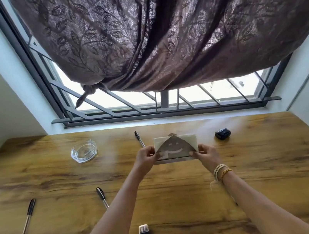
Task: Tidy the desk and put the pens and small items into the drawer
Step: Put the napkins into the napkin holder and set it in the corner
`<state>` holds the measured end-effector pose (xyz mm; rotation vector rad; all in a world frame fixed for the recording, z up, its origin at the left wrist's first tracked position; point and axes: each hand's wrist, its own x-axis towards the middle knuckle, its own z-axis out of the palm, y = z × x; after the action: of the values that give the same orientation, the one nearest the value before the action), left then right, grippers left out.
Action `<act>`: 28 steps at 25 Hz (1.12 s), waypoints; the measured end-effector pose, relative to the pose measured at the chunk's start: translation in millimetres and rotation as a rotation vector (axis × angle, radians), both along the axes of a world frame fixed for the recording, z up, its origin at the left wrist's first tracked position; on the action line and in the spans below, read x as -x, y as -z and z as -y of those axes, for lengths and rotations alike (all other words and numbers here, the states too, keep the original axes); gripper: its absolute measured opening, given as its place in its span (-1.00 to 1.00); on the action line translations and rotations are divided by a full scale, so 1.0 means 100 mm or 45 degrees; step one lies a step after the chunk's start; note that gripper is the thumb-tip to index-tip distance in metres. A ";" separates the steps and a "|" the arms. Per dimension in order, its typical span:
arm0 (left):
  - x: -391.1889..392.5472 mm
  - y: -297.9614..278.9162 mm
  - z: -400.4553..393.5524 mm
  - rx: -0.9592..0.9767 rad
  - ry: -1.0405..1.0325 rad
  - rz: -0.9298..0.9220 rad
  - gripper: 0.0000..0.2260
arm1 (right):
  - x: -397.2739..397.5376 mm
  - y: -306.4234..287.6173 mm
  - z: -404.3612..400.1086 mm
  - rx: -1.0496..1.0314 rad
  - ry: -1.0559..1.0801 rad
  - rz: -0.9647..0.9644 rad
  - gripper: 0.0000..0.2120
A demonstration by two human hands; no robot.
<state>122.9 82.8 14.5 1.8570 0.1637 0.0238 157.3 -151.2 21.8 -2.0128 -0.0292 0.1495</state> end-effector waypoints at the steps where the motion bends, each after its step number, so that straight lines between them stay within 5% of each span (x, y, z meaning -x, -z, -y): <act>1: 0.08 -0.03 -0.04 0.037 -0.032 0.004 -0.88 | 0.02 -0.03 -0.06 -0.023 -0.020 -0.019 -0.74; 16: 1.62 -0.20 -1.02 0.444 -0.721 0.155 -0.79 | 0.56 -0.28 -1.64 -0.098 -0.505 -0.078 -0.74; 28: 2.10 -0.25 -3.31 0.267 -1.038 0.121 -0.92 | 0.69 -0.13 -4.44 -0.048 -0.700 -0.191 -0.76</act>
<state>-86.7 413.7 39.4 1.4691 0.8128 0.6312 88.1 292.5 34.6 -1.9064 -0.4871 0.6424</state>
